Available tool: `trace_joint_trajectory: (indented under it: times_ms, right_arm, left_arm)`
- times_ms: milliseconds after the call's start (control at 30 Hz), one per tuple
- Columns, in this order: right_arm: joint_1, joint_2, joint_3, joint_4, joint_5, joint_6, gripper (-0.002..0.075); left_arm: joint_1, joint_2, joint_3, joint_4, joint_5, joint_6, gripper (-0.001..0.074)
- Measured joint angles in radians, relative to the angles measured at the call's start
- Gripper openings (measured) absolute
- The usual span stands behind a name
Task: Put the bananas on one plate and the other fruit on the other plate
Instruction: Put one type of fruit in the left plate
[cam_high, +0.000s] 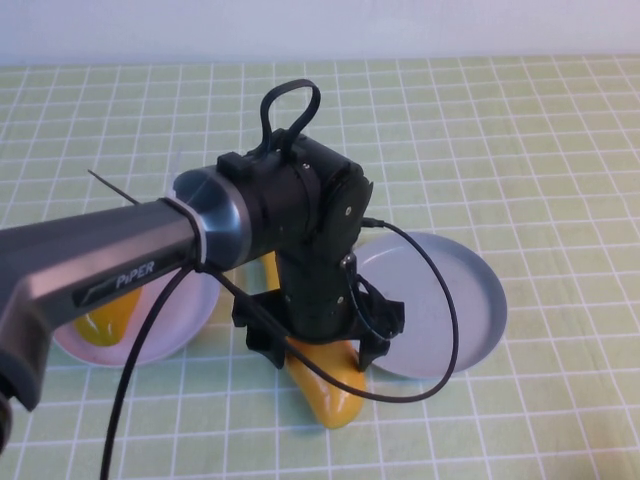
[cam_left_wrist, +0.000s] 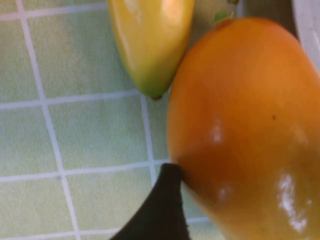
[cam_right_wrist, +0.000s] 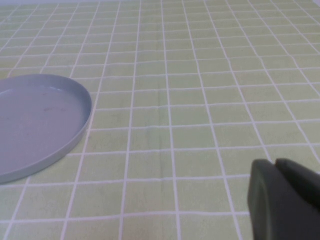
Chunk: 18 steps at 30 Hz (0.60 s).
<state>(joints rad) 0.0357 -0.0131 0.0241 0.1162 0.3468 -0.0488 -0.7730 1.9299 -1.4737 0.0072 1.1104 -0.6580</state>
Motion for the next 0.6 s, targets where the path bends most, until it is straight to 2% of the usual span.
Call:
trace_joint_trajectory:
  times_ms: [333, 500, 600]
  right_arm:
    - [0.0, 0.0, 0.0, 0.0, 0.0, 0.0, -0.0015]
    - [0.0, 0.0, 0.0, 0.002, 0.0, 0.0, -0.0015]
    - [0.0, 0.0, 0.0, 0.002, 0.0, 0.0, -0.0015]
  left_arm:
    - [0.0, 0.034, 0.0, 0.005, -0.009, 0.058, 0.0662]
    - [0.0, 0.036, 0.0, 0.005, -0.011, 0.127, 0.0579]
    - [0.0, 0.036, 0.0, 0.005, -0.009, 0.165, 0.0579]
